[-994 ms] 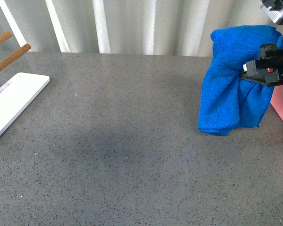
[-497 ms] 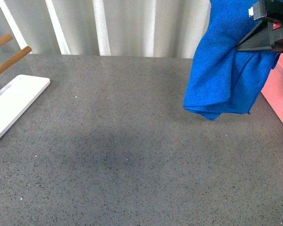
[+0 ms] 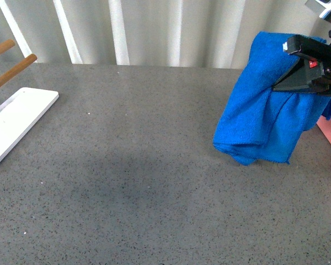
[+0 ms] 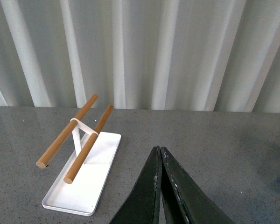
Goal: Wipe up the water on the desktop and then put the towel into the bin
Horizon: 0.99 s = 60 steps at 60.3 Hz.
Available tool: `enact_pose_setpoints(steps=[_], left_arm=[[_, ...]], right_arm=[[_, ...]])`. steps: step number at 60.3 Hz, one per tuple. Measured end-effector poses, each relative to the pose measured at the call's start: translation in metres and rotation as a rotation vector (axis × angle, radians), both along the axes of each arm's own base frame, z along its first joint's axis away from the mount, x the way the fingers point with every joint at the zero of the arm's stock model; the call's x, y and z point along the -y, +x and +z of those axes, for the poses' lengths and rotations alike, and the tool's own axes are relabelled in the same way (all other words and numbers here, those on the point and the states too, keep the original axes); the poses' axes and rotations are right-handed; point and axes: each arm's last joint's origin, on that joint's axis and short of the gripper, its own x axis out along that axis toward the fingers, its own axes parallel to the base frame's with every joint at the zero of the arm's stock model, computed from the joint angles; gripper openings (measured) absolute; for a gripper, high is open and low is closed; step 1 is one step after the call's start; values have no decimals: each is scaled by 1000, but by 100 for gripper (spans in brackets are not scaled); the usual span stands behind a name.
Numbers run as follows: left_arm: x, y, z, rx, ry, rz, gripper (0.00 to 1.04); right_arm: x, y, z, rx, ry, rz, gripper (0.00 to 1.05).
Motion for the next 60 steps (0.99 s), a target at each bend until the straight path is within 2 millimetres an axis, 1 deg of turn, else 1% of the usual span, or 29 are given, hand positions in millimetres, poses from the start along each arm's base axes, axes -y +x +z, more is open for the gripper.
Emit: enact_pose_setpoints(steps=[6, 9, 17, 22, 26, 38, 39, 43, 45, 49, 50, 54, 58, 60], left_arm=[[0, -8, -5, -35, 0, -1, 4], [0, -11, -3, -8, 0, 0, 4], [0, -12, -3, -7, 0, 0, 4], [0, -12, -3, -7, 0, 0, 4], [0, -12, -3, -7, 0, 0, 13], [0, -12, -3, -7, 0, 0, 46], [0, -12, -3, -7, 0, 0, 47], [0, -12, -3, -7, 0, 0, 60], [0, -12, -3, -7, 0, 0, 64], [0, -12, -3, -7, 0, 0, 74], [0, -12, -3, -7, 0, 0, 78], [0, -12, -3, -7, 0, 0, 87], [0, -12, -3, -7, 0, 0, 98], [0, -12, -3, -7, 0, 0, 100]], right_arm=[[-2, -1, -3, -5, 1, 5, 4], [-2, 0, -3, -3, 1, 4, 4], [-1, -2, -7, -9, 0, 5, 4], [0, -4, -19, -32, -3, 2, 4], [0, -6, -30, -56, -9, 1, 4], [3, -11, -63, -115, -61, -2, 4], [4, -11, -67, -122, -70, -1, 4], [5, -12, -83, -151, -103, -1, 4], [6, -13, -91, -166, -119, 3, 4], [8, -15, -106, -197, -131, 11, 4], [8, -15, -108, -201, -130, 14, 4], [10, -14, -117, -214, -118, 18, 4], [11, -11, -120, -212, -103, 18, 4], [12, -9, -122, -212, -97, 16, 4]])
